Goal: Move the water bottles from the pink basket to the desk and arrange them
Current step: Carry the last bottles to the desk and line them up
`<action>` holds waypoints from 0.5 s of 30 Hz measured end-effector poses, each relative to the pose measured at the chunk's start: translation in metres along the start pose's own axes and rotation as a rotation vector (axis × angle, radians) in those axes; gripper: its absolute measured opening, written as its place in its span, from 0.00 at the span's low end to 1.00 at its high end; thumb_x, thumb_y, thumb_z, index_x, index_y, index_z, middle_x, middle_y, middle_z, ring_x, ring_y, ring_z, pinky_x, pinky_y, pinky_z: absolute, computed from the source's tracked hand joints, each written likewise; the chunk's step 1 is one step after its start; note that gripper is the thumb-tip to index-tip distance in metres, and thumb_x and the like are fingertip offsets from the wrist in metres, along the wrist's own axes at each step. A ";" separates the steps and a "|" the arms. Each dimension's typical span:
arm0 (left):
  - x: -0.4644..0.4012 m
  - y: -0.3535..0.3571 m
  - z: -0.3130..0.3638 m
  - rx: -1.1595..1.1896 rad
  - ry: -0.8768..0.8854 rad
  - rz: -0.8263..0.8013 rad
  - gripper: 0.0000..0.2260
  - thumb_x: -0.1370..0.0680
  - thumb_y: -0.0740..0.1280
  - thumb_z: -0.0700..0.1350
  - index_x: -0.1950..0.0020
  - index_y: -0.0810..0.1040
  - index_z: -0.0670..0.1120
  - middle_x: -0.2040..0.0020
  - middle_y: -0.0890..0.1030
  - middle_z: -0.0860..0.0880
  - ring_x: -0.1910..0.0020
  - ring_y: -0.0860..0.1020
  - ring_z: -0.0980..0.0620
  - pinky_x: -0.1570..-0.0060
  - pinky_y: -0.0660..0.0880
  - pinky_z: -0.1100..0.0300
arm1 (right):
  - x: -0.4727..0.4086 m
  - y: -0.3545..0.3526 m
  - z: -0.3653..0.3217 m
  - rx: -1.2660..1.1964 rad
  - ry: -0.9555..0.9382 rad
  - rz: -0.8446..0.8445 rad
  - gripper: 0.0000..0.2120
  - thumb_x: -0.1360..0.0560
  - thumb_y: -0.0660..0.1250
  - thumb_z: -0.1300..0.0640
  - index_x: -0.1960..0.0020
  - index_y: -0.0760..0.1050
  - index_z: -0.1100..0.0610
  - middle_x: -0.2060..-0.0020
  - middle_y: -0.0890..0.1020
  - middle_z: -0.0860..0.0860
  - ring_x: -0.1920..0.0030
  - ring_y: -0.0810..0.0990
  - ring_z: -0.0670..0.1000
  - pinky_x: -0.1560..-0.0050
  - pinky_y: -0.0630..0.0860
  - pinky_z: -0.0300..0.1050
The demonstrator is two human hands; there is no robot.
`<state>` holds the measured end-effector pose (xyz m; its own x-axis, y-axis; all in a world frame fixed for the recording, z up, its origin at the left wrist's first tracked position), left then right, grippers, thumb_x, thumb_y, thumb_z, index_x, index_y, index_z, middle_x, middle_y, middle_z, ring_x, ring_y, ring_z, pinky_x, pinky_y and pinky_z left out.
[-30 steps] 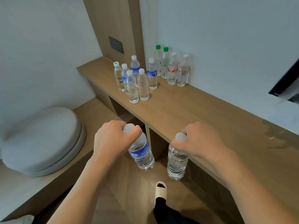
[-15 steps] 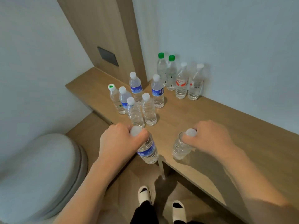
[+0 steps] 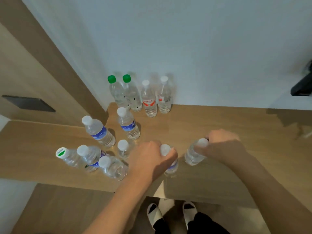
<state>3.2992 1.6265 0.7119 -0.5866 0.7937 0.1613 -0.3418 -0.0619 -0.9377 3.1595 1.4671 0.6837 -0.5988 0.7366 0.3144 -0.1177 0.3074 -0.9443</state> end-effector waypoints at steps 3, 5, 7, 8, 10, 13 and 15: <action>-0.020 0.009 0.015 -0.075 0.053 -0.040 0.21 0.26 0.58 0.66 0.66 0.70 0.49 0.68 0.74 0.51 0.67 0.73 0.49 0.70 0.62 0.56 | -0.006 0.001 0.013 -0.044 0.026 0.099 0.22 0.29 0.62 0.36 0.68 0.68 0.54 0.69 0.72 0.47 0.66 0.72 0.50 0.71 0.60 0.40; -0.031 0.013 0.021 -0.091 0.049 -0.050 0.20 0.27 0.58 0.64 0.66 0.69 0.49 0.69 0.73 0.51 0.68 0.71 0.50 0.70 0.62 0.57 | -0.010 0.000 0.018 -0.078 0.015 0.121 0.22 0.28 0.61 0.35 0.68 0.65 0.52 0.67 0.71 0.47 0.62 0.73 0.50 0.67 0.62 0.42; -0.040 0.019 0.024 -0.102 0.035 -0.054 0.20 0.28 0.59 0.63 0.67 0.68 0.48 0.69 0.73 0.51 0.68 0.72 0.50 0.70 0.63 0.58 | -0.015 0.000 0.023 -0.129 0.005 0.090 0.21 0.29 0.60 0.34 0.67 0.65 0.51 0.66 0.73 0.47 0.61 0.74 0.50 0.64 0.64 0.43; -0.044 0.022 0.025 -0.110 0.030 -0.056 0.20 0.28 0.59 0.63 0.67 0.68 0.47 0.69 0.73 0.50 0.68 0.73 0.48 0.70 0.64 0.58 | -0.017 0.001 0.024 -0.135 -0.002 0.065 0.21 0.29 0.60 0.34 0.66 0.67 0.51 0.65 0.74 0.46 0.61 0.75 0.50 0.64 0.64 0.43; -0.049 0.028 0.026 -0.127 0.020 -0.067 0.21 0.29 0.60 0.63 0.68 0.69 0.46 0.69 0.74 0.50 0.66 0.76 0.45 0.69 0.67 0.58 | -0.022 0.007 0.024 -0.118 -0.013 0.038 0.20 0.30 0.61 0.34 0.63 0.71 0.51 0.65 0.76 0.46 0.60 0.77 0.51 0.62 0.67 0.43; -0.059 0.038 0.027 -0.111 -0.001 -0.072 0.21 0.28 0.60 0.62 0.67 0.71 0.45 0.68 0.76 0.49 0.66 0.77 0.45 0.69 0.68 0.58 | -0.027 0.013 0.018 -0.146 -0.029 0.064 0.18 0.28 0.63 0.36 0.59 0.72 0.51 0.65 0.74 0.46 0.59 0.76 0.52 0.60 0.68 0.42; -0.062 0.041 0.026 -0.110 -0.008 -0.065 0.21 0.28 0.60 0.62 0.66 0.73 0.45 0.68 0.77 0.48 0.66 0.77 0.46 0.69 0.68 0.58 | -0.024 0.026 0.017 -0.251 -0.039 0.015 0.16 0.28 0.66 0.39 0.62 0.70 0.51 0.67 0.72 0.45 0.63 0.74 0.49 0.64 0.67 0.40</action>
<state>3.3025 1.5584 0.6716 -0.5721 0.7887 0.2252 -0.2970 0.0567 -0.9532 3.1568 1.4473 0.6503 -0.6297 0.7199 0.2919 0.0889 0.4401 -0.8935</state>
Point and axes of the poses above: each hand's wrist, its own x-axis away from the middle knuckle, its own y-axis out of the palm, z = x × y, the point moved 8 cm from there along -x, towards the middle knuckle
